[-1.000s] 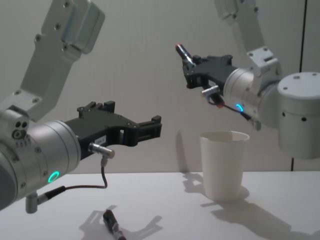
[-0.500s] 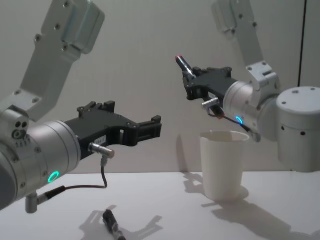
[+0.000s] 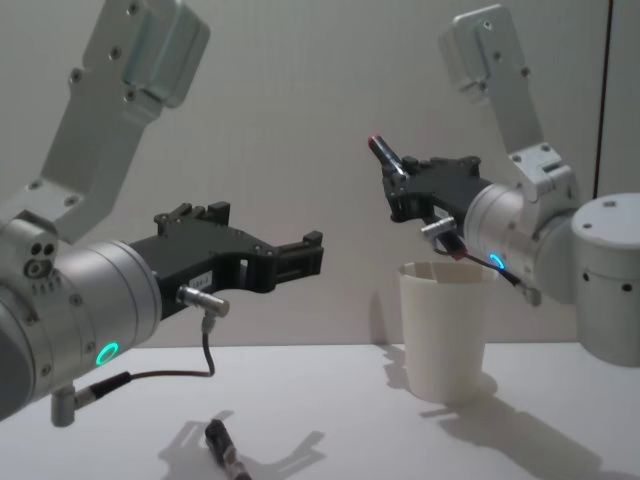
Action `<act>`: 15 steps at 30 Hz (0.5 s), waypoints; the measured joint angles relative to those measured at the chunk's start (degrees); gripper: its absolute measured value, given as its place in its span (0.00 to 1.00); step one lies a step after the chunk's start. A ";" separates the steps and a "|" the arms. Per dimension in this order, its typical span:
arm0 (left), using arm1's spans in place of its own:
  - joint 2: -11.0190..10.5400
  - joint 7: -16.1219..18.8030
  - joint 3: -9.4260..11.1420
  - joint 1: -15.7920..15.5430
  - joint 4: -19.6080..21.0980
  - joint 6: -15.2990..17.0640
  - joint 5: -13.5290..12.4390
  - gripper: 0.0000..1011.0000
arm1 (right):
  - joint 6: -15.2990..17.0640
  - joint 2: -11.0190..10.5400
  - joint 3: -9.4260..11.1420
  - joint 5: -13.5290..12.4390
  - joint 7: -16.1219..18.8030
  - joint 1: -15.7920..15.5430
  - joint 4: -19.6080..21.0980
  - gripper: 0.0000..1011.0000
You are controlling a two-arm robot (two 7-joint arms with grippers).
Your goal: Place the pen into the pen holder.
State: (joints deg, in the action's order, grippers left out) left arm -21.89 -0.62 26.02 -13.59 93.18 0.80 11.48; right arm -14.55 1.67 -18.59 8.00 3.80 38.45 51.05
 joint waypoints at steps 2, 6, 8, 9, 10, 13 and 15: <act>0.00 0.00 0.00 0.00 0.00 0.00 0.00 0.99 | 0.23 -0.11 0.06 0.00 -0.01 -0.21 0.15 0.18; 0.00 0.00 0.00 0.00 0.00 0.00 0.00 0.99 | 0.50 -0.24 0.14 0.00 -0.02 -0.47 0.36 0.18; 0.00 0.00 0.00 0.00 0.00 0.00 0.00 0.99 | 0.65 -0.32 0.18 0.00 -0.01 -0.60 0.45 0.18; 0.00 0.00 0.00 0.00 0.00 0.00 0.00 0.99 | 0.69 -0.33 0.18 0.00 -0.01 -0.64 0.50 0.23; 0.00 0.00 0.00 0.00 0.00 0.00 0.00 0.99 | 0.73 -0.35 0.20 0.00 -0.01 -0.68 0.52 0.26; 0.00 0.00 0.00 0.00 0.00 0.00 0.00 0.99 | 0.85 -0.41 0.23 -0.01 -0.01 -0.79 0.60 0.31; 0.00 0.00 0.00 0.00 0.00 0.00 0.00 0.99 | 0.91 -0.46 0.25 -0.02 -0.01 -0.86 0.66 0.39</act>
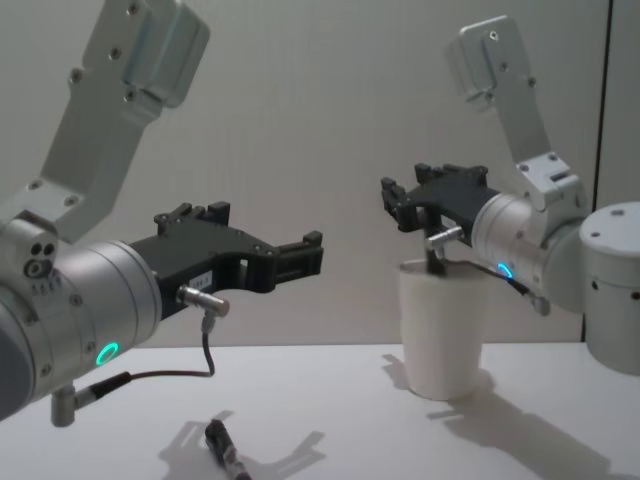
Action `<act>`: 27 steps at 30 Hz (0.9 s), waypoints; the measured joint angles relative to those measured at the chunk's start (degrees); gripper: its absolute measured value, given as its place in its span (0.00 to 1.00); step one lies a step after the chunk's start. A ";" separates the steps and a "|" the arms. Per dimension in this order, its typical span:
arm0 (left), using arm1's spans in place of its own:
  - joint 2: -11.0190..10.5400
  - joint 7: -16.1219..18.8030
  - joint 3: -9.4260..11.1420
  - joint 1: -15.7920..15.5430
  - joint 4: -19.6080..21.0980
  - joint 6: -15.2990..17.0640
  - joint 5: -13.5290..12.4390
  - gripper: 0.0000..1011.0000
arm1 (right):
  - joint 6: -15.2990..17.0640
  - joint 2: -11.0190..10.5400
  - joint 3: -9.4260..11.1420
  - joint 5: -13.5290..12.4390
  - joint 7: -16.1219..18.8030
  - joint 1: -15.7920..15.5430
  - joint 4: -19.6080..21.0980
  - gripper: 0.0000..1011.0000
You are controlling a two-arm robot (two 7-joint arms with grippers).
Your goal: Place the pen into the pen holder.
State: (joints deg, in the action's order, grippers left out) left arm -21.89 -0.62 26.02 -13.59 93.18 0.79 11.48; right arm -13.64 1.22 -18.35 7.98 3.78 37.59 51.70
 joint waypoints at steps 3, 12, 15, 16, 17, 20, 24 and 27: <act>0.00 0.00 0.00 0.00 0.00 0.00 0.00 0.99 | 0.09 -0.03 0.01 -0.01 0.00 -0.07 0.07 0.48; 0.00 0.00 0.00 0.00 0.00 0.00 0.00 0.99 | 0.24 -0.09 0.07 -0.06 0.00 -0.22 0.18 0.76; 0.00 0.00 0.00 0.00 0.00 0.00 0.00 0.99 | 0.27 -0.10 0.09 -0.06 0.01 -0.25 0.19 0.87; 0.00 0.00 0.00 0.00 0.00 0.00 0.00 0.99 | 0.28 -0.12 0.10 -0.06 0.01 -0.25 0.20 0.89; 0.00 0.00 0.00 0.00 0.00 0.00 0.00 0.99 | 0.29 -0.12 0.10 -0.06 0.01 -0.26 0.21 0.91; 0.00 0.00 0.00 0.00 0.00 0.00 0.00 0.99 | 0.31 -0.14 0.10 -0.06 0.01 -0.28 0.22 0.97; 0.00 0.00 0.00 0.00 0.00 0.00 0.00 0.99 | 0.34 -0.17 0.12 -0.06 0.06 -0.32 0.36 0.99; 0.00 0.00 0.00 0.00 0.00 0.00 0.00 0.99 | 0.40 -0.34 0.22 -0.06 0.28 -0.58 1.16 0.99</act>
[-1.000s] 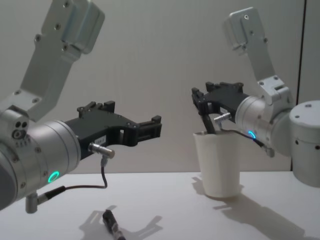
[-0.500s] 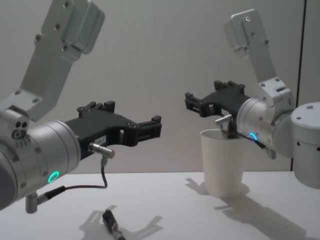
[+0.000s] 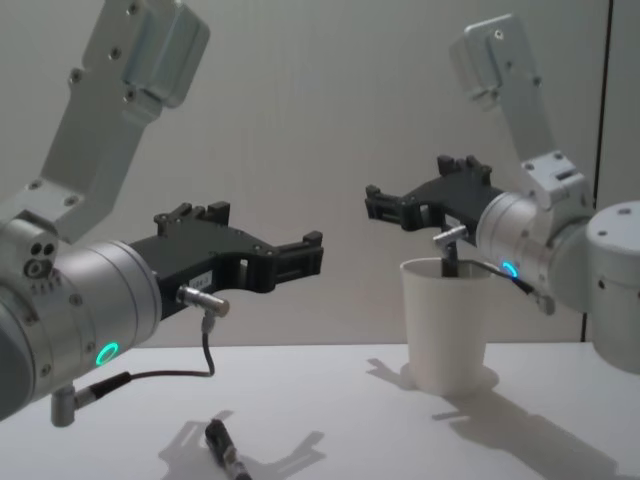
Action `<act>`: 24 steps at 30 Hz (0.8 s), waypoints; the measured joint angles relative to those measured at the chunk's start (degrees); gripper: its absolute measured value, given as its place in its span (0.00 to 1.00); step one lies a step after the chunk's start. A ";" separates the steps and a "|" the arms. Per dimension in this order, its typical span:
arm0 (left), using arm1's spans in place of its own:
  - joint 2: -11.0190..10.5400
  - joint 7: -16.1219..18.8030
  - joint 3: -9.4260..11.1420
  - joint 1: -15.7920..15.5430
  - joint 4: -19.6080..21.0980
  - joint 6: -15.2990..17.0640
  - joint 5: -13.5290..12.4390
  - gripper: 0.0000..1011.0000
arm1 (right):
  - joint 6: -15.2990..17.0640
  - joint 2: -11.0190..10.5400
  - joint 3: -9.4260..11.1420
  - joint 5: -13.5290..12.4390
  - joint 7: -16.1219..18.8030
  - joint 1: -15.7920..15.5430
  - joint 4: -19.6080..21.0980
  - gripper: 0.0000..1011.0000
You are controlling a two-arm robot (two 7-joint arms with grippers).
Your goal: Place the pen into the pen holder.
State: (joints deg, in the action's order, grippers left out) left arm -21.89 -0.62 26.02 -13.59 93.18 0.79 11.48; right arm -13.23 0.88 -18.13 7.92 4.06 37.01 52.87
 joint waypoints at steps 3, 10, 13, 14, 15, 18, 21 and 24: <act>0.00 0.00 0.00 0.00 0.00 0.00 0.00 0.99 | 0.38 -0.50 0.34 -0.23 0.74 -0.71 2.02 0.99; 0.00 0.00 0.00 0.00 0.00 0.00 0.00 0.99 | 1.32 -2.65 2.05 -2.13 3.33 -3.01 7.77 0.99; 0.00 0.00 0.00 0.00 0.00 0.00 0.00 0.99 | 1.67 -4.01 3.19 -2.99 4.78 -4.18 10.02 0.99; 0.00 0.00 0.00 0.00 0.00 0.00 0.00 0.99 | 1.75 -4.29 3.44 -3.14 5.11 -4.42 10.40 0.99; 0.00 0.00 0.00 0.00 0.00 0.00 0.00 0.99 | 1.91 -4.85 3.90 -3.38 5.74 -4.92 11.09 0.99; 0.00 0.00 0.00 0.00 0.00 0.00 0.00 0.99 | 2.41 -6.00 4.77 -3.81 7.20 -5.88 12.17 0.99; 0.00 0.00 0.00 0.00 0.00 0.00 0.00 0.99 | 3.20 -7.27 5.81 -4.26 8.84 -7.00 13.29 0.99; 0.00 0.00 0.00 0.00 0.00 0.00 0.00 0.99 | 4.14 -8.64 6.89 -4.65 10.30 -8.22 14.65 0.99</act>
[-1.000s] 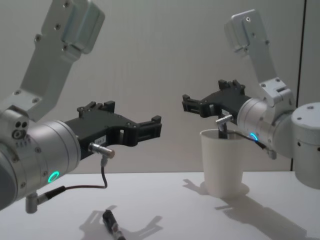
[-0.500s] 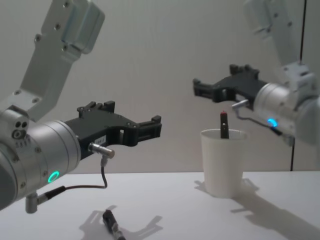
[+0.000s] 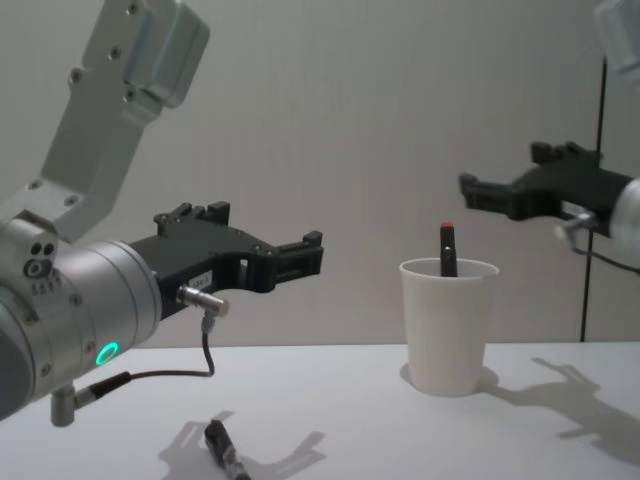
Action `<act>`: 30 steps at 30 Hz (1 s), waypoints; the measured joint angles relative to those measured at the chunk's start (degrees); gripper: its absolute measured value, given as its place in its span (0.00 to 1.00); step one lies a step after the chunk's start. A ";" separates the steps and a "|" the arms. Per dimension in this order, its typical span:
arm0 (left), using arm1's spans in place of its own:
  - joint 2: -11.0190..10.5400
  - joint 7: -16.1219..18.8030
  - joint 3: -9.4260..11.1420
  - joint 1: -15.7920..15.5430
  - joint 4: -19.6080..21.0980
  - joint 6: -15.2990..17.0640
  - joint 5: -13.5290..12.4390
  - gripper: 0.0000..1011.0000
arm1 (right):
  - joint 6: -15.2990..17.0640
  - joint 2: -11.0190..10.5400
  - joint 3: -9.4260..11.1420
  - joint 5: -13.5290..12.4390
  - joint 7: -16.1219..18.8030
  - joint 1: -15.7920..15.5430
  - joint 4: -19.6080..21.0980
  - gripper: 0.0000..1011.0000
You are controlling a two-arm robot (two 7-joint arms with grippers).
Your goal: Place the pen into the pen holder.
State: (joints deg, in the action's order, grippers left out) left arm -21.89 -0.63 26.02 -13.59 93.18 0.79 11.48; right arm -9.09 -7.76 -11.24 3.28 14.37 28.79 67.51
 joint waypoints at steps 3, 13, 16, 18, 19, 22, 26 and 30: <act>0.00 0.00 0.00 0.00 0.00 0.00 0.00 0.99 | 0.94 -1.44 1.15 -0.22 1.36 -1.44 1.71 0.99; 0.00 0.00 0.00 0.00 0.00 0.00 0.00 0.99 | 3.81 -4.96 3.87 -0.55 4.18 -5.32 6.50 0.99; 0.00 0.00 0.00 0.00 0.00 0.00 0.00 0.99 | 4.53 -5.88 4.56 -0.61 4.86 -6.34 7.77 0.99; 0.00 0.00 0.00 0.00 0.00 0.00 0.00 0.99 | 4.77 -6.17 4.79 -0.64 5.09 -6.65 8.17 0.99; 0.00 0.00 0.00 0.00 0.00 0.00 0.00 0.99 | 4.94 -6.41 5.00 -0.66 5.28 -6.93 8.51 0.99; 0.00 0.00 0.00 0.00 0.00 0.00 0.00 0.99 | 5.30 -6.81 5.32 -0.70 5.61 -7.39 9.09 0.99; 0.00 0.00 0.00 0.00 0.00 0.00 0.00 0.99 | 5.60 -7.15 5.57 -0.73 5.87 -7.77 9.55 0.99; 0.00 0.00 0.00 0.00 0.00 0.00 0.00 0.99 | 5.87 -7.52 5.85 -0.75 6.13 -8.15 10.07 0.99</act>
State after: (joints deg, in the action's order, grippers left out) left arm -21.89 -0.62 26.02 -13.59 93.18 0.79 11.49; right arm -3.22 -15.29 -5.39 2.52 20.50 20.64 77.58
